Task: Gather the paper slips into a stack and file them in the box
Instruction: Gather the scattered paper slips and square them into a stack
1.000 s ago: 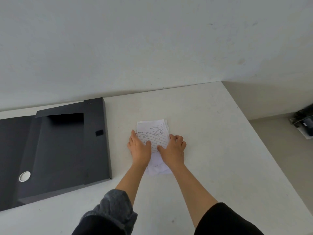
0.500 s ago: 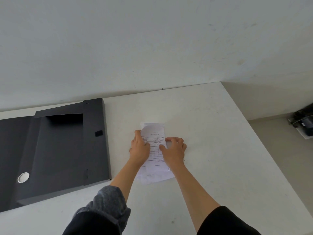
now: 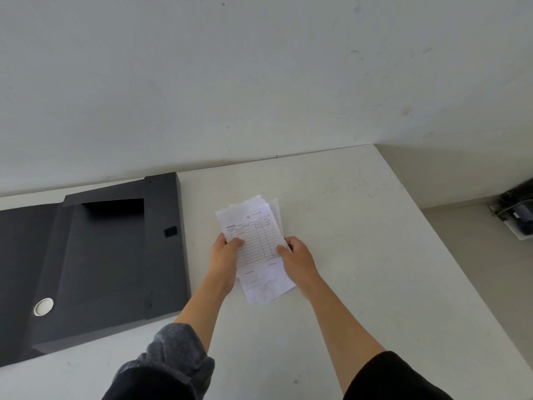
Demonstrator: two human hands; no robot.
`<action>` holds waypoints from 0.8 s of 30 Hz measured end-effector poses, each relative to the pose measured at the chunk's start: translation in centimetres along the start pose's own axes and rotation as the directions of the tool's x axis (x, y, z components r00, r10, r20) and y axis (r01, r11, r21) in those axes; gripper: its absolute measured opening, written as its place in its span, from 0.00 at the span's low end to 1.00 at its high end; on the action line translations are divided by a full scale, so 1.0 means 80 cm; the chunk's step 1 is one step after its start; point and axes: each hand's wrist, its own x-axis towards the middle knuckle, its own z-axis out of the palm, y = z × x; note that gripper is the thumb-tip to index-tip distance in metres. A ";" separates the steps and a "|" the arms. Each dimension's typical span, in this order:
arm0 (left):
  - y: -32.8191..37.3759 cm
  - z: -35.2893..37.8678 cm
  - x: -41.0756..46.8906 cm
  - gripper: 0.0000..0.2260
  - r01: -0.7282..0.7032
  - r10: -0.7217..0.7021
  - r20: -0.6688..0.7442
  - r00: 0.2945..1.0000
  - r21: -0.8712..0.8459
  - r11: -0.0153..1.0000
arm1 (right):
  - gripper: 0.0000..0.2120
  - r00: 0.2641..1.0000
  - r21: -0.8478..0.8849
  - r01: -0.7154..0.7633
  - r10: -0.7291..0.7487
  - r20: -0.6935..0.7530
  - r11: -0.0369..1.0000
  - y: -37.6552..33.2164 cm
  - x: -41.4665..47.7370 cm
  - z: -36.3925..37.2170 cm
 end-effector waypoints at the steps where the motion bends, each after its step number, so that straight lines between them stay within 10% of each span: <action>1: 0.001 0.002 0.000 0.15 -0.028 0.024 0.044 0.999 0.095 0.995 | 0.10 1.000 0.023 0.017 -0.017 -0.010 1.000 0.000 -0.001 -0.002; 7: 0.020 0.011 -0.003 0.29 -0.276 0.156 0.247 0.956 0.586 0.762 | 0.20 0.993 0.105 0.099 -0.091 -0.076 0.990 -0.004 -0.005 -0.013; 16: 0.034 0.008 -0.006 0.07 -0.353 0.348 0.085 0.934 0.370 0.859 | 0.05 0.942 0.053 0.279 -0.263 -0.211 0.959 -0.029 -0.005 -0.023; 24: 0.058 0.034 -0.011 0.19 -0.508 0.556 0.062 0.829 0.499 0.702 | 0.13 0.841 -0.183 0.416 -0.454 -0.296 0.891 -0.065 -0.003 -0.033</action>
